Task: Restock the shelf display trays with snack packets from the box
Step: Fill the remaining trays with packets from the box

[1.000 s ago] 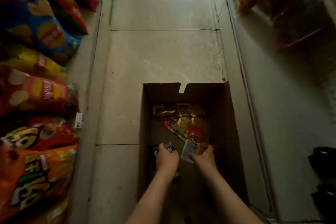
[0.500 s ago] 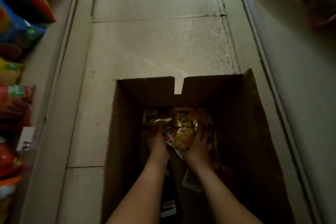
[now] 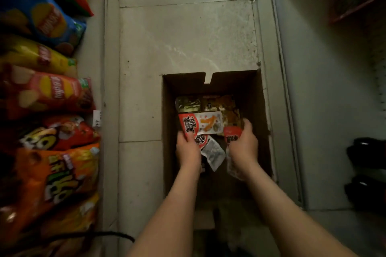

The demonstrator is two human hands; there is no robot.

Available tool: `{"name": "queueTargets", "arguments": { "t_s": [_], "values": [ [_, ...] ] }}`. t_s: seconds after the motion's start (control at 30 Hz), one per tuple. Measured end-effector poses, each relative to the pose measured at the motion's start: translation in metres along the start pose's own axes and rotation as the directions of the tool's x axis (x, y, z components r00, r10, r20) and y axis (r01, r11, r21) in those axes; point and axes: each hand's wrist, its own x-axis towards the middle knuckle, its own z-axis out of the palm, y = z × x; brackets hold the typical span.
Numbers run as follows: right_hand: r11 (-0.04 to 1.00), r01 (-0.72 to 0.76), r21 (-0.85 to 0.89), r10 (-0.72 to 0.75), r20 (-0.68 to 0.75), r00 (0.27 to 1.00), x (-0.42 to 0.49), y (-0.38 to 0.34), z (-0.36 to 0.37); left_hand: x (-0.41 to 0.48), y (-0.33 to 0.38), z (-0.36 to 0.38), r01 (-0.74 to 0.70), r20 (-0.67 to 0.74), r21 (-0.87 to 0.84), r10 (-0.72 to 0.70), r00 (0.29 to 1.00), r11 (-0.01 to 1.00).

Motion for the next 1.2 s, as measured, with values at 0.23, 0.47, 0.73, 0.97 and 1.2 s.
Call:
{"name": "queueTargets", "arguments": {
  "t_s": [0.23, 0.47, 0.73, 0.97, 1.2],
  "values": [
    [0.933, -0.055, 0.356, -0.001, 0.156, 0.988, -0.145, -0.109, -0.147, -0.178, 0.095, -0.111, -0.138, 0.364, 0.008, 0.126, 0.923, 0.990],
    [0.842, 0.034, 0.539, -0.105, 0.101, 0.989, -0.312, -0.163, -0.289, -0.361, 0.201, -0.191, -0.284, 0.677, 0.008, 0.204, 0.707, 0.959],
    [0.833, 0.006, 0.554, 0.025, -0.048, 0.999, -0.455, -0.123, -0.370, -0.509, 0.224, -0.200, -0.376, 0.852, 0.163, 0.062, 0.520, 0.912],
    [0.729, -0.057, 0.682, 0.310, -0.255, 0.916, -0.554, -0.051, -0.419, -0.623, 0.190, -0.181, -0.675, 0.924, 0.325, -0.069, 0.377, 0.663],
    [0.747, 0.008, 0.664, 0.295, -0.343, 0.892, -0.632, -0.012, -0.454, -0.696, 0.176, -0.180, -0.879, 0.946, 0.287, -0.259, 0.196, 0.381]
  ]
}}
